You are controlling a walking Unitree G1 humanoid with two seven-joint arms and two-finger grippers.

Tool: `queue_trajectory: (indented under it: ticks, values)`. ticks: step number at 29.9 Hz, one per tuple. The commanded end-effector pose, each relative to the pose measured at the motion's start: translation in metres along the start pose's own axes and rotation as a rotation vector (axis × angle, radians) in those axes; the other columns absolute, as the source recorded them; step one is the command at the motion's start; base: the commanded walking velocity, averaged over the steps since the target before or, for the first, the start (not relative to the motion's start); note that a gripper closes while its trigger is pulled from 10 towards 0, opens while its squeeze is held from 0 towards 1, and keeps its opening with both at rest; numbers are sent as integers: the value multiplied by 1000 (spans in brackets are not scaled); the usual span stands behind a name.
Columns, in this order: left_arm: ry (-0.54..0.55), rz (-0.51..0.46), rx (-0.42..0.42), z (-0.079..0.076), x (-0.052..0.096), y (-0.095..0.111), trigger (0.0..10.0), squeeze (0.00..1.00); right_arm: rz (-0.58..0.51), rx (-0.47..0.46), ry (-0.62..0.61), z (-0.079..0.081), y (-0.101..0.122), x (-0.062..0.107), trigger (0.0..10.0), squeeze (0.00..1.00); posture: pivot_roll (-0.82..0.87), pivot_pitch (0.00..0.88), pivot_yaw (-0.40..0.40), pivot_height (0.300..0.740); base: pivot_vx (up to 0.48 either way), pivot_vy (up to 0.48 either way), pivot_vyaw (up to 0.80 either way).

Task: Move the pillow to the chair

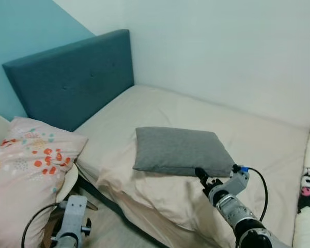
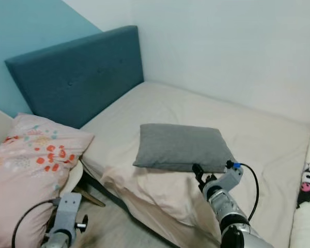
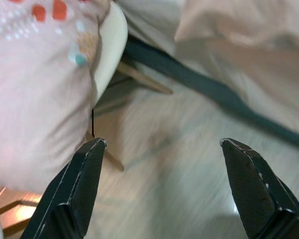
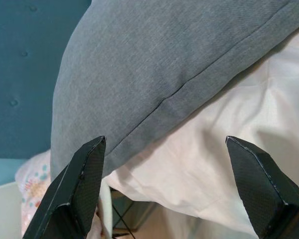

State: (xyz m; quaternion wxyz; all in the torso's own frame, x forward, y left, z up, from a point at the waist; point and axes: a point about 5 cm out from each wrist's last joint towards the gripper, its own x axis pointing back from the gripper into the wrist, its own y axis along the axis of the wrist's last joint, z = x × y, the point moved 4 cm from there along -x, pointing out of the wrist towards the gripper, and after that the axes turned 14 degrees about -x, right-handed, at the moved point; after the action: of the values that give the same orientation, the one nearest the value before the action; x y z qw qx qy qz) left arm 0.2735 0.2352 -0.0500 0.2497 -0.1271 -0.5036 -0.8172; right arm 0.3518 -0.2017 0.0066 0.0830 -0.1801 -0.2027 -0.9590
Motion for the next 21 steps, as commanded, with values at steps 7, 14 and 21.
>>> queue_trajectory:
  ticks: [7,14,21]
  values:
    - [188,-115,180,62,-13,32,10000,0,-24,-67,103,22,10,-5,10000,0,-123,40,35,625,0,0,0]
    - [274,-211,243,97,-15,54,10000,0,-45,-89,130,30,16,-6,10000,0,-117,76,49,600,0,0,0]
    - [303,-350,252,114,-7,81,10000,0,-81,-124,244,64,30,-12,10000,0,-94,176,66,565,0,0,0]
